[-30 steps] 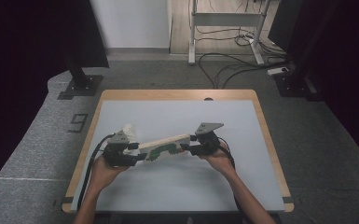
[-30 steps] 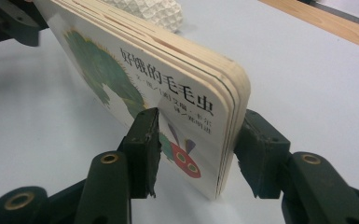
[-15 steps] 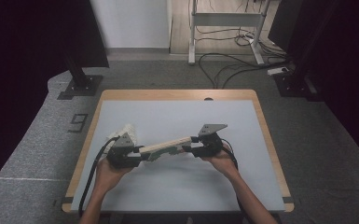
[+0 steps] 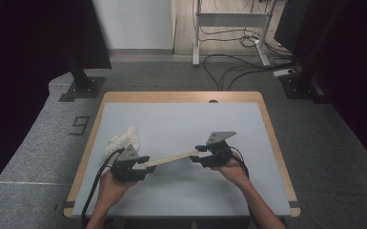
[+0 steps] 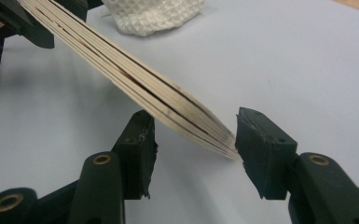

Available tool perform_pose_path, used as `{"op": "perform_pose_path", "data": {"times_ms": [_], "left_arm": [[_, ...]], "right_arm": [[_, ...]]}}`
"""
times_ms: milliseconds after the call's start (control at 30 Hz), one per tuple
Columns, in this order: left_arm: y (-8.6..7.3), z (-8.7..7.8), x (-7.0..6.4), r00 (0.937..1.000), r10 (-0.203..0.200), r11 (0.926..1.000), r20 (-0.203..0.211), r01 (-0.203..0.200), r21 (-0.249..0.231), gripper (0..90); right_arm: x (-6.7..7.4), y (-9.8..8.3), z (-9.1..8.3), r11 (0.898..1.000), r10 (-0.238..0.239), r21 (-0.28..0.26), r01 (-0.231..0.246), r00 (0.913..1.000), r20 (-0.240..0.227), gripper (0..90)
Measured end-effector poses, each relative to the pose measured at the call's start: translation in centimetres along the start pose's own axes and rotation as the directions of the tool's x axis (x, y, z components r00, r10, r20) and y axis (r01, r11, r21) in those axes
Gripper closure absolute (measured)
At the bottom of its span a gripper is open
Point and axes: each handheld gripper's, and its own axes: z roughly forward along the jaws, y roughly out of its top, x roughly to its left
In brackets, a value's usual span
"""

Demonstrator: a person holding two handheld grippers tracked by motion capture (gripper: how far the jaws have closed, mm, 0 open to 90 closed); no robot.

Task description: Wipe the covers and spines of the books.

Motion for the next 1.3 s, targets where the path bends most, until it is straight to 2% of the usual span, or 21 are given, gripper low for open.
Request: {"op": "perform_pose_path", "data": {"times_ms": [233, 333, 500, 700, 867, 1133, 1300], "left_arm": [[-0.9, 0.1, -0.8, 0.9995, -0.031, 0.9995, -0.007, 0.031, 0.004, 44.4], [-1.4, 0.3, -1.3, 0.9989, -0.038, 0.9992, -0.025, 0.038, 0.009, 37.7], [-2.2, 0.6, -2.1, 0.9973, -0.052, 0.9984, -0.051, 0.053, 0.017, 31.1], [-3.0, 1.0, -3.0, 0.9940, -0.065, 0.9975, -0.088, 0.067, 0.024, 24.1], [-3.7, 1.3, -3.6, 0.9937, -0.078, 0.9966, -0.080, 0.080, 0.023, 23.1], [-4.4, 1.8, -4.5, 0.9947, -0.086, 0.9956, -0.057, 0.088, 0.032, 22.5], [-4.8, 2.2, -5.1, 0.9950, -0.064, 0.9961, -0.077, 0.068, 0.057, 21.0]], "right_arm": [[0.6, -0.6, -0.1, 1.000, 0.018, 0.014, -0.018, 0.9998, -0.005, 40.9], [0.9, -0.9, -0.2, 0.999, 0.018, 0.032, -0.018, 0.9998, 0.003, 37.6], [1.6, -1.5, -0.2, 0.999, 0.024, 0.048, -0.024, 0.9996, 0.014, 34.2], [2.5, -2.2, -0.2, 0.998, 0.008, 0.059, -0.009, 0.9998, 0.019, 33.0], [3.1, -2.9, -0.1, 0.998, -0.003, 0.066, 0.002, 0.9998, 0.021, 31.5], [3.7, -4.4, -0.2, 0.998, 0.011, 0.068, -0.013, 0.9996, 0.026, 30.8], [4.1, -5.2, -0.2, 0.997, 0.004, 0.082, -0.006, 0.9997, 0.025, 31.0]]}}
